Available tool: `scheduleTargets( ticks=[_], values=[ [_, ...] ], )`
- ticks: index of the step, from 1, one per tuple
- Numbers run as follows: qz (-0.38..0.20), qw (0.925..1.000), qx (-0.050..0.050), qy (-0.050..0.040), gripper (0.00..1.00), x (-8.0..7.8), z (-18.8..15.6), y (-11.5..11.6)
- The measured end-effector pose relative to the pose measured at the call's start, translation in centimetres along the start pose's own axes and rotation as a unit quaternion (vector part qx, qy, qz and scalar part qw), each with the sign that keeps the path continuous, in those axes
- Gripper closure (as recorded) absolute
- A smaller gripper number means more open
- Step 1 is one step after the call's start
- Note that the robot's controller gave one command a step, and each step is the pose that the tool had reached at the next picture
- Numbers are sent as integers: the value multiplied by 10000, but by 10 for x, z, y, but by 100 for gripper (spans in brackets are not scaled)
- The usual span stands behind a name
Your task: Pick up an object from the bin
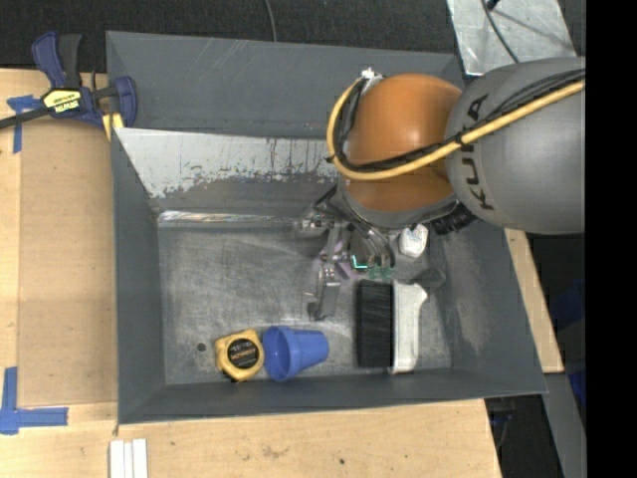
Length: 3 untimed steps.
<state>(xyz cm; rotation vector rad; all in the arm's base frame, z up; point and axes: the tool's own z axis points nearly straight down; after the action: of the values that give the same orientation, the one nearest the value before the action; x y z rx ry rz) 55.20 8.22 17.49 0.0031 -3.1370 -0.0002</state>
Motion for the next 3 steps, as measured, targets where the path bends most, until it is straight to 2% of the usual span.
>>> scheduleTargets(
  ticks=[1, 2, 3],
  values=[
    [10, 10000, -3, -38, 0, -2, -4, 0],
    [7, 10000, -3, -38, 0, -2, -4, 0],
    [9, 10000, -3, -52, 0, -4, 19, 4]
  ],
)
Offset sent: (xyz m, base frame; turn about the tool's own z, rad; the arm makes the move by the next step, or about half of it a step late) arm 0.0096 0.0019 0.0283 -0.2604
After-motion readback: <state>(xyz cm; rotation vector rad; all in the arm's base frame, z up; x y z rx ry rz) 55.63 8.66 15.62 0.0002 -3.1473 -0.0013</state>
